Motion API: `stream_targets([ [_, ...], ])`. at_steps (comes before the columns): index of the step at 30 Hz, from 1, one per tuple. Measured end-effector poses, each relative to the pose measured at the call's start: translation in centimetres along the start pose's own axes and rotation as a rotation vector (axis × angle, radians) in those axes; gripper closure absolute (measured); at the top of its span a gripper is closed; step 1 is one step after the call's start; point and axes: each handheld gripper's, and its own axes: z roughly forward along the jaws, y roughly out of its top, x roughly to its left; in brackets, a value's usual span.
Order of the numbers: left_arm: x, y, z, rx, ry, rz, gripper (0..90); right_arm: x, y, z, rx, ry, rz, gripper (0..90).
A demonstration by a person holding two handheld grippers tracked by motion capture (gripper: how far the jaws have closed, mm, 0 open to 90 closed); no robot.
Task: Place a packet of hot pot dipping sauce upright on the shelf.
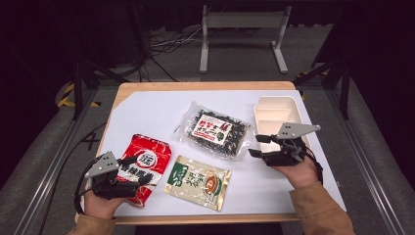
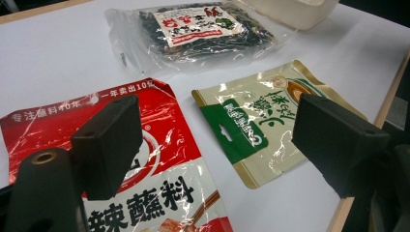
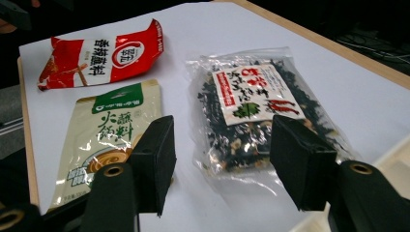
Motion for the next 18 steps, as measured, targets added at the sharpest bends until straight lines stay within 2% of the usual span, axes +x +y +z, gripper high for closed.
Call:
stream_targets([
  [3,0.0,0.0,-0.1,-0.005,0.002,0.004,17.9,0.3,1.3,0.9,0.011,0.021,-0.034,40.6],
  [11,0.2,0.0,-0.3,-0.009,-0.004,0.012,17.5,1.2,4.0,3.7,0.036,0.077,-0.081,39.1],
  [18,0.5,-0.3,-0.4,-0.015,-0.007,-0.002,17.6,1.3,5.4,5.9,0.061,0.128,-0.088,38.9],
])
